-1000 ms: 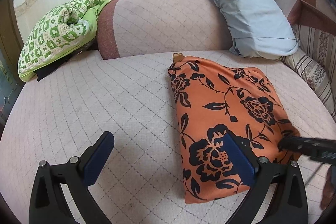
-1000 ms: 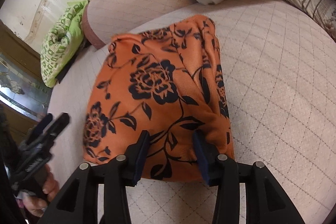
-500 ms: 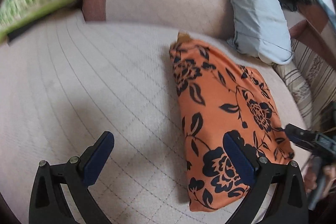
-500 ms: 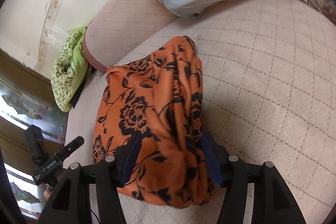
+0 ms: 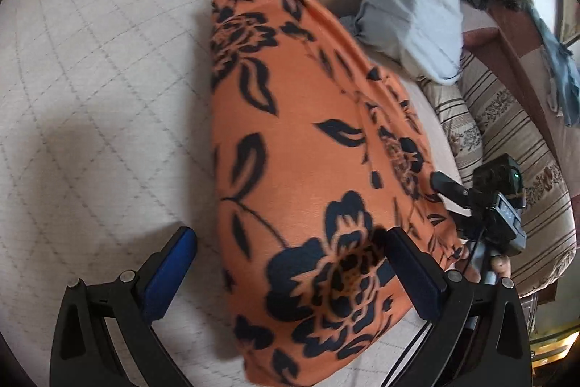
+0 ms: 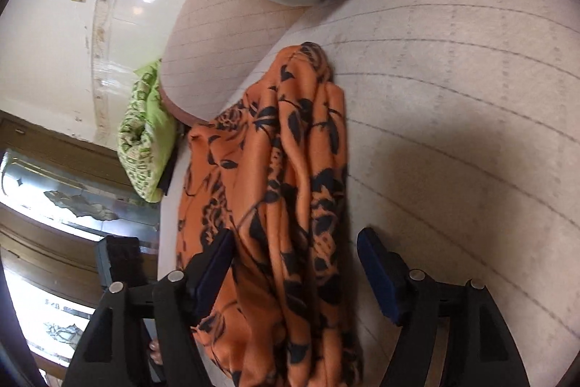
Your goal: Fold small clothes
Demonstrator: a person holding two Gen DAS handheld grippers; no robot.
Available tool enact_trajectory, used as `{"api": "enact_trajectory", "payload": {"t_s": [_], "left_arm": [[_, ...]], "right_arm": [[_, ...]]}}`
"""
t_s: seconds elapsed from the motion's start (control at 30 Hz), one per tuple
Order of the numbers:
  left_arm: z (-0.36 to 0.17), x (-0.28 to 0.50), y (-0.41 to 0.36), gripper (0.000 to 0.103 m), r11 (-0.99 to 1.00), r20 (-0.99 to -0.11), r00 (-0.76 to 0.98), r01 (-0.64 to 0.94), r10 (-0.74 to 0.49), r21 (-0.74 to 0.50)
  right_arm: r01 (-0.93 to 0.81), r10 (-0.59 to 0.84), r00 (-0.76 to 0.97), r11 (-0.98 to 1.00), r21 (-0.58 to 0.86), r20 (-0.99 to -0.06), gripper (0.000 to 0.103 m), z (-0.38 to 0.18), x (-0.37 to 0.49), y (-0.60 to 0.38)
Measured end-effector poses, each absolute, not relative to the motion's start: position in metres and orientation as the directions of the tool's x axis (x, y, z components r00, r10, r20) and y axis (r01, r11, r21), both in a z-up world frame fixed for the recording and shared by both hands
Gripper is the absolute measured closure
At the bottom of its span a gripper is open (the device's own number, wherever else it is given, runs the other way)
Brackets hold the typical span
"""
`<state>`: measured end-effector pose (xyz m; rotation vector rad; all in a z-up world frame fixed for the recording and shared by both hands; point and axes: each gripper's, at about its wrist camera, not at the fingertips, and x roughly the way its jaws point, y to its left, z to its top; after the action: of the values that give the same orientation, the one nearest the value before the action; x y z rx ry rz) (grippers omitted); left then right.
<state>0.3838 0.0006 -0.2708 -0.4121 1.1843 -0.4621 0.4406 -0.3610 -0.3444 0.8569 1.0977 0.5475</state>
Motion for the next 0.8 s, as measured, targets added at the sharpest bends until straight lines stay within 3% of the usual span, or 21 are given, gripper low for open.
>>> {"api": "enact_trajectory", "payload": {"t_s": [0.1, 0.2, 0.27, 0.3, 0.33, 0.37, 0.5, 0.57, 0.8], "left_arm": [[-0.279, 0.390, -0.013, 0.000, 0.778, -0.737, 0.254, 0.130, -0.626, -0.615], [-0.281, 0.392, -0.020, 0.000, 0.784, -0.735, 0.286, 0.119, -0.615, -0.610], [-0.282, 0.393, -0.025, 0.001, 0.783, -0.730, 0.302, 0.111, -0.613, -0.612], [-0.281, 0.393, -0.022, 0.005, 0.783, -0.725, 0.318, 0.104, -0.611, -0.613], [-0.281, 0.392, -0.023, 0.010, 0.792, -0.731, 0.330, 0.100, -0.597, -0.602], [-0.279, 0.388, -0.018, 0.021, 0.804, -0.740, 0.340, 0.097, -0.580, -0.586], [-0.271, 0.387, -0.016, 0.049, 0.810, -0.733, 0.376, 0.093, -0.568, -0.580], [-0.266, 0.389, -0.014, 0.057, 0.808, -0.725, 0.389, 0.096, -0.568, -0.582], [-0.234, 0.377, -0.001, 0.060, 0.835, -0.712, 0.468, 0.117, -0.523, -0.537]], "right_arm": [[0.000, 0.768, 0.373, 0.561, 0.828, -0.521, 0.030, -0.347, 0.445, -0.347], [-0.015, 0.756, 0.398, 0.571, 0.821, -0.519, 0.029, -0.345, 0.444, -0.334], [-0.010, 0.749, 0.409, 0.574, 0.819, -0.521, 0.036, -0.342, 0.441, -0.330], [-0.007, 0.743, 0.409, 0.583, 0.812, -0.530, 0.049, -0.341, 0.440, -0.326], [0.000, 0.739, 0.408, 0.587, 0.810, -0.536, 0.054, -0.341, 0.438, -0.322], [0.002, 0.736, 0.415, 0.587, 0.810, -0.534, 0.057, -0.340, 0.435, -0.321], [-0.036, 0.703, 0.446, 0.633, 0.774, -0.554, 0.063, -0.320, 0.429, -0.313], [-0.062, 0.699, 0.465, 0.638, 0.768, -0.544, 0.063, -0.307, 0.424, -0.309], [-0.155, 0.685, 0.490, 0.677, 0.719, -0.539, 0.064, -0.267, 0.399, -0.280]]}}
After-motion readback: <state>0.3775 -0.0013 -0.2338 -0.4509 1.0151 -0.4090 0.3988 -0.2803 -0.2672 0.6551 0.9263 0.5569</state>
